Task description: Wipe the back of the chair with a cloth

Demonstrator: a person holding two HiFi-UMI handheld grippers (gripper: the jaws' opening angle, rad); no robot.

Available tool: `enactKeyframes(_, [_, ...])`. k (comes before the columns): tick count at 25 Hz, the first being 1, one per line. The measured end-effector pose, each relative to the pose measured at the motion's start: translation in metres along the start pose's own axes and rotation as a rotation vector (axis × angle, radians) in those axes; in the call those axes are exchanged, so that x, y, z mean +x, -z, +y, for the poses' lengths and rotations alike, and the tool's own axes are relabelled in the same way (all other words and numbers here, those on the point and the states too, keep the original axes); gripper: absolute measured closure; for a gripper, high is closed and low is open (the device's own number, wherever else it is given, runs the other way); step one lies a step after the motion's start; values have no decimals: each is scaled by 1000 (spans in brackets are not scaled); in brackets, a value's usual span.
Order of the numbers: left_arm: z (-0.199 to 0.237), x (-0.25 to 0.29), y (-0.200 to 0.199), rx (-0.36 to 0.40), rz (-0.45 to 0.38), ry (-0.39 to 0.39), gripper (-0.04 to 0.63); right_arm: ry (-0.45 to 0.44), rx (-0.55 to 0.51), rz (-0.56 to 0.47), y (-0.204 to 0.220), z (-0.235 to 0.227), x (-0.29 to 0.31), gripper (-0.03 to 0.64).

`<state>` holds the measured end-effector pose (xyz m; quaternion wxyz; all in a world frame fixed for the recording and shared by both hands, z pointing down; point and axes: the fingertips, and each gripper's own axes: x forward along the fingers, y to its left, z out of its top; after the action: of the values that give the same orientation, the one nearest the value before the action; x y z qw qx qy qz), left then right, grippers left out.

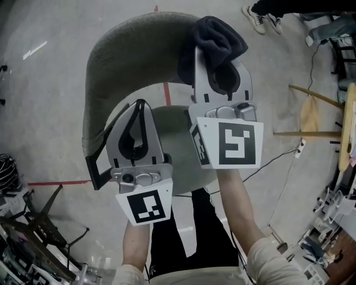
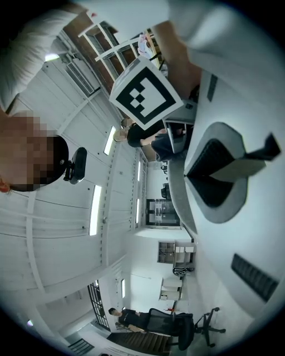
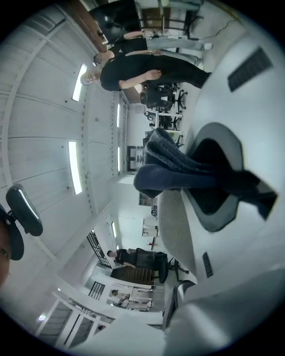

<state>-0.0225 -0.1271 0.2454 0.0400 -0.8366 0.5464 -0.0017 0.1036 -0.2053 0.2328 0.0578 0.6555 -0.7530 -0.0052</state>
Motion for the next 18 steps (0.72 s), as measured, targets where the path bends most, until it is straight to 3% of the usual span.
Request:
enactKeyframes(13, [-35, 2, -1, 0, -2, 34, 581, 57, -23, -2, 7, -29, -23, 563])
enactKeyframes(18, [-16, -10, 1, -18, 5, -28, 581, -87, -12, -38, -6, 20, -28, 563])
